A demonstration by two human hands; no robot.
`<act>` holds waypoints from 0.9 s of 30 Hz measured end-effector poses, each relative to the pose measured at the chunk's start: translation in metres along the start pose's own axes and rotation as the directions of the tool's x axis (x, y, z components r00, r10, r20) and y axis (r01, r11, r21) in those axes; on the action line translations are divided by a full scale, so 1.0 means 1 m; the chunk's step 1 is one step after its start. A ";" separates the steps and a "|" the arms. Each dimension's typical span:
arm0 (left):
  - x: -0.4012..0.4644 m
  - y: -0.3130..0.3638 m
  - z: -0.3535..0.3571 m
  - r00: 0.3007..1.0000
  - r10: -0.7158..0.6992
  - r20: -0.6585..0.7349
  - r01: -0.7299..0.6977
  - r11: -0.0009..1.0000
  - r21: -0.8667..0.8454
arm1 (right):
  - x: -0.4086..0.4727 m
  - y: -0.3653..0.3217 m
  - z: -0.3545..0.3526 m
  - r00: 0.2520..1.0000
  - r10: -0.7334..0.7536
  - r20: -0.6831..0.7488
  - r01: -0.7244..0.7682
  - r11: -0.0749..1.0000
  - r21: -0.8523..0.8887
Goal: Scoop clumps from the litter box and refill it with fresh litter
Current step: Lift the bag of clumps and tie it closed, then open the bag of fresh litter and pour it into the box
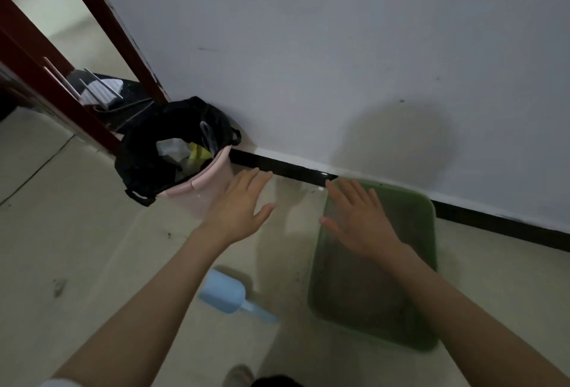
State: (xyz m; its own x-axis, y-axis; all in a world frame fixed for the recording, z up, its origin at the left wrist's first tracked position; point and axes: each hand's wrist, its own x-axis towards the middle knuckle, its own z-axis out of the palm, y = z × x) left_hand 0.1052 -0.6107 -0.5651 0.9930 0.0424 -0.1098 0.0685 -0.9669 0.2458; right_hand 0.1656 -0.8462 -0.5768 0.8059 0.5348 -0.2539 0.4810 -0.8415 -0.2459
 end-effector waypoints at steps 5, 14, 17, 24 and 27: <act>-0.047 0.047 -0.113 1.000 -0.004 -0.018 0.004 0.999 -0.036 | -0.051 -0.038 -0.117 0.997 -0.066 0.031 0.068 0.996 -0.064; -0.204 0.073 -0.316 0.903 -0.423 -0.081 0.386 0.878 -0.281 | -0.134 -0.192 -0.315 0.953 -0.288 0.098 0.292 0.956 -0.034; -0.259 0.072 -0.378 0.827 -0.552 -0.106 0.498 0.807 -0.318 | -0.159 -0.250 -0.357 0.898 -0.426 0.110 0.433 0.900 -0.044; -0.392 0.058 -0.439 0.643 -0.740 -0.196 0.674 0.669 -0.314 | -0.192 -0.377 -0.397 0.734 -0.658 0.169 0.676 0.731 -0.091; -0.446 0.046 -0.450 0.518 -0.833 -0.196 0.753 0.552 -0.359 | -0.207 -0.431 -0.394 0.643 -0.731 0.228 0.763 0.636 -0.110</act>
State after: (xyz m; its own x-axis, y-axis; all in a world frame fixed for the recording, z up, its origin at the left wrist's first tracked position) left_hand -0.2915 -0.5606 -0.0718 0.4756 0.8766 -0.0733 0.8197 -0.4114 0.3985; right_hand -0.0721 -0.6241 -0.0497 0.0876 0.9766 -0.1965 0.9594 -0.1358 -0.2472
